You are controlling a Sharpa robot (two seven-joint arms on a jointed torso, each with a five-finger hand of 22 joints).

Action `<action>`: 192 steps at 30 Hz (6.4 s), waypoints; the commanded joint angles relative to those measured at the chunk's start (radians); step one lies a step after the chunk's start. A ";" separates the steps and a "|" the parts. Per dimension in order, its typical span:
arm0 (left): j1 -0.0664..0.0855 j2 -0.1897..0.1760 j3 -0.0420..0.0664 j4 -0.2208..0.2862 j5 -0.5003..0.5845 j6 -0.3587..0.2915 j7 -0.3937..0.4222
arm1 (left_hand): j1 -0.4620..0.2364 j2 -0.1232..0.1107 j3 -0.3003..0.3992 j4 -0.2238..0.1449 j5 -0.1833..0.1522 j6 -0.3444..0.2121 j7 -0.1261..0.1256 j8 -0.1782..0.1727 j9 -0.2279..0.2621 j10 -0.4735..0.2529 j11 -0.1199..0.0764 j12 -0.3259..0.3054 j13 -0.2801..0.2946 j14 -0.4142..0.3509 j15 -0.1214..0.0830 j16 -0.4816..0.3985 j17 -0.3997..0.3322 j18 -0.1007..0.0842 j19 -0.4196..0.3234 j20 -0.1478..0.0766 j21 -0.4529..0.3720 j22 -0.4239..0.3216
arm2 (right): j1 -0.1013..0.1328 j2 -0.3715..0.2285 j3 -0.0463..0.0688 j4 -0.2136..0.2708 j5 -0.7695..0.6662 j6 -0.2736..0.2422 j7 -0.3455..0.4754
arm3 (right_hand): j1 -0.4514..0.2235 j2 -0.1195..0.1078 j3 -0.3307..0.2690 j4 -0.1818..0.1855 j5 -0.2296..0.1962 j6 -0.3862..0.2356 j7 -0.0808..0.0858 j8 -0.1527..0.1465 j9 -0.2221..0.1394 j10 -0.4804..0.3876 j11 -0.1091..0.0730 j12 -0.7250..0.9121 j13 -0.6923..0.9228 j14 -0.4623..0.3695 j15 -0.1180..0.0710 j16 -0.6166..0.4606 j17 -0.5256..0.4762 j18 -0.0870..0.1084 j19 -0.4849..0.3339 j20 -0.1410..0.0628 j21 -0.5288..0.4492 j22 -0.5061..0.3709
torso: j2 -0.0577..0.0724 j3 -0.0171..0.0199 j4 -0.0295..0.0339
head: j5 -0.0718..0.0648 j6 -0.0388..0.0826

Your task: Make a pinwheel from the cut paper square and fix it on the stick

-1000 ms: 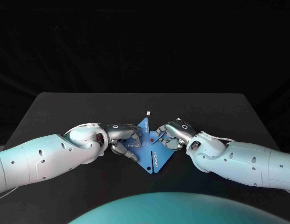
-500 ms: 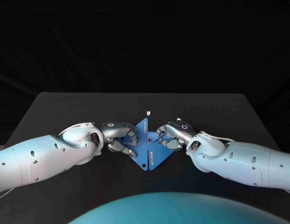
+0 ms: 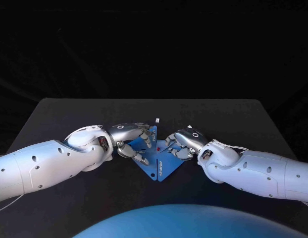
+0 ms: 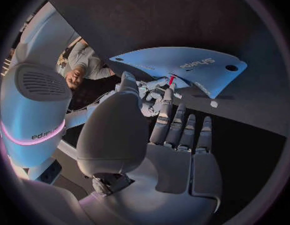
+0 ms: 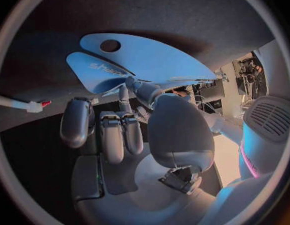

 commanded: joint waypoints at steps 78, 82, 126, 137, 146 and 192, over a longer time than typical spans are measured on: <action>-0.001 0.103 -0.018 -0.096 0.061 0.215 0.009 | -0.017 0.024 0.017 0.000 -0.002 -0.124 0.023 0.304 0.475 -0.026 0.043 -0.002 0.000 -0.102 0.046 -0.008 -0.027 0.003 -0.111 0.004 -0.012 -0.010 | -0.001 -0.004 -0.001 0.009 0.001 0.020 -0.002 | 0.002 0.000 0.003 0.007 0.002 0.006 -0.002 -0.007 -0.005 0.104 0.004 0.003 0.263 0.105 0.010 0.004 0.263 0.003 -0.002 0.005 0.005 0.006 | 0.001 -0.0001 0.0000 | -0.007 0.000; -0.001 0.105 -0.018 -0.101 0.061 0.220 0.008 | -0.019 0.022 0.016 0.000 -0.002 -0.126 0.024 0.306 0.479 -0.034 0.044 -0.002 -0.001 -0.105 0.046 -0.009 -0.028 0.004 -0.113 0.004 -0.012 -0.011 | 0.000 -0.004 -0.001 0.010 0.001 0.021 -0.002 | 0.002 0.000 0.003 0.007 0.002 0.006 -0.002 -0.007 -0.005 0.104 0.004 0.003 0.263 0.105 0.010 0.004 0.263 0.003 -0.002 0.005 0.005 0.006 | 0.000 -0.0007 0.0002 | -0.007 0.000; -0.001 0.117 -0.019 -0.117 0.063 0.294 -0.035 | -0.069 0.048 0.035 0.000 -0.004 -0.168 0.028 0.326 0.525 -0.075 0.034 -0.003 -0.002 -0.125 0.035 -0.011 -0.031 0.009 -0.128 0.004 -0.016 -0.013 | 0.014 -0.034 0.001 0.064 0.089 0.028 -0.012 | 0.000 -0.001 0.010 0.021 0.004 -0.030 0.016 -0.048 -0.035 0.104 0.020 0.003 0.263 0.105 0.017 0.004 0.263 0.004 -0.002 0.011 -0.003 0.004 | 0.000 0.0002 0.0002 | -0.015 0.000; 0.000 0.117 -0.019 -0.116 0.063 0.295 -0.037 | -0.069 0.046 0.034 0.000 -0.003 -0.168 0.029 0.327 0.527 -0.078 0.035 -0.004 -0.002 -0.126 0.036 -0.011 -0.031 0.009 -0.128 0.004 -0.016 -0.013 | 0.018 -0.016 0.001 0.035 0.114 0.118 -0.043 | -0.015 0.012 0.022 0.047 0.006 -0.055 0.030 -0.078 -0.066 0.104 0.032 0.003 0.263 0.105 0.027 0.004 0.263 0.005 -0.003 0.020 -0.009 0.003 | 0.000 0.0000 0.0015 | -0.013 0.000; 0.000 0.118 -0.019 -0.117 0.063 0.297 -0.039 | -0.069 0.041 0.032 0.000 -0.003 -0.167 0.031 0.329 0.529 -0.086 0.038 -0.005 -0.003 -0.126 0.037 -0.011 -0.031 0.008 -0.128 0.004 -0.016 -0.013 | 0.019 -0.007 0.001 0.032 0.122 0.152 -0.041 | -0.019 0.037 0.043 0.062 0.010 -0.042 0.029 -0.079 -0.077 0.104 0.032 0.003 0.263 0.105 0.029 0.004 0.263 0.005 -0.002 0.023 -0.008 0.006 | -0.001 -0.0011 0.0000 | -0.012 0.000; 0.000 0.112 -0.019 -0.114 0.063 0.302 -0.048 | -0.067 0.037 0.029 0.000 -0.003 -0.167 0.036 0.333 0.535 -0.106 0.043 -0.007 -0.005 -0.126 0.040 -0.011 -0.031 0.008 -0.127 0.004 -0.015 -0.012 | 0.036 -0.064 0.011 0.053 0.196 -0.100 0.019 | -0.007 0.024 0.068 0.046 0.053 -0.033 0.028 -0.083 -0.095 0.104 0.031 0.003 0.263 0.105 0.028 0.004 0.263 0.004 0.004 0.023 -0.004 0.016 | -0.001 0.0001 0.0001 | -0.008 0.000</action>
